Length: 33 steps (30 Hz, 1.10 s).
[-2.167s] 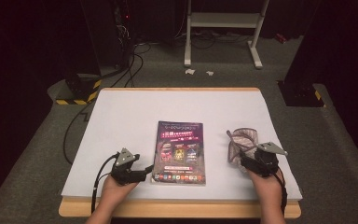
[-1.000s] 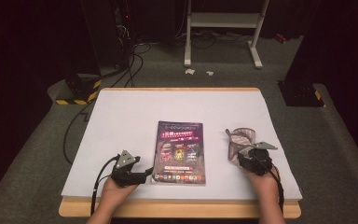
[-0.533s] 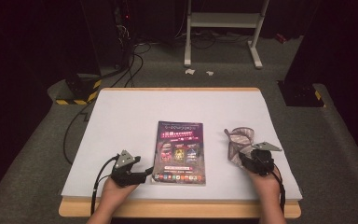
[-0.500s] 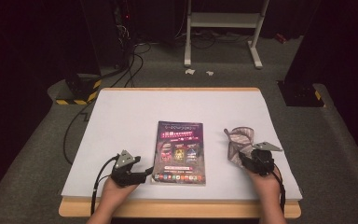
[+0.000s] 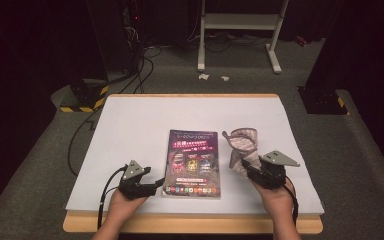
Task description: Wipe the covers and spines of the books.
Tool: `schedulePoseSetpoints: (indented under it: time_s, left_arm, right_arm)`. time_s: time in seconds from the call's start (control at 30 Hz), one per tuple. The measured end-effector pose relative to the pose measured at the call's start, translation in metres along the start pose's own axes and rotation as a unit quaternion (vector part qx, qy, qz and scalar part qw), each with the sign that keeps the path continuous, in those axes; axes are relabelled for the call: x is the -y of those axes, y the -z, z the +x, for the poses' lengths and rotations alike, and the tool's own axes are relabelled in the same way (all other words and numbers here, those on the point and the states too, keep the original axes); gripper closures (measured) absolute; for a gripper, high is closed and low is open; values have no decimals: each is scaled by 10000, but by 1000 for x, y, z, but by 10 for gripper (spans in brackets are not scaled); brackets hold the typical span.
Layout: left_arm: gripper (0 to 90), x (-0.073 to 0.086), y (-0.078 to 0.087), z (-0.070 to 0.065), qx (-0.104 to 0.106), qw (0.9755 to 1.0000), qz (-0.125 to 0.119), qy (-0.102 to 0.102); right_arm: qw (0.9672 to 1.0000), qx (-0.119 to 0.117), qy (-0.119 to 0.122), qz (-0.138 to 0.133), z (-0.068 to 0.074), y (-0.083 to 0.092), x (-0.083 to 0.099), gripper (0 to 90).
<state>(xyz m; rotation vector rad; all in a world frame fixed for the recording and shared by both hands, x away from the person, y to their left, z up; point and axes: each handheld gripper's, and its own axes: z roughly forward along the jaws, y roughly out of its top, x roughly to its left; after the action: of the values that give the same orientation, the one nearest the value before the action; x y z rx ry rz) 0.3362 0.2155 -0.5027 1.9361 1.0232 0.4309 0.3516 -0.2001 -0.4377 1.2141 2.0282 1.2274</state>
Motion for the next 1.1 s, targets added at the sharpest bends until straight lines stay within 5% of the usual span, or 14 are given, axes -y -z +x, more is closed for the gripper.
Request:
schedulePoseSetpoints:
  time_s: [0.17,0.33,0.47,0.53,0.6,1.1]
  left_arm:
    - [284,-1,1,1,0,10000,2,22]
    - [284,-2,3,3,5,10000,-51,47]
    - [284,-4,5,5,19,9999,-84,70]
    - [284,-4,5,6,16,9999,-107,88]
    - [284,-4,6,7,10,9999,-123,91]
    - [277,-8,28,35,-148,9986,-337,375]
  right_arm:
    - [9985,-495,225,-7,30,-2,-4,575]
    - [9946,-847,501,328,57,-20,6,572]
    - [9886,-1109,555,852,66,-41,23,565]
    - [9817,-1283,672,1237,70,-55,32,546]
    - [9819,-1181,844,1214,74,-58,38,540]
    - [9806,-1082,1033,1264,91,-65,34,520]
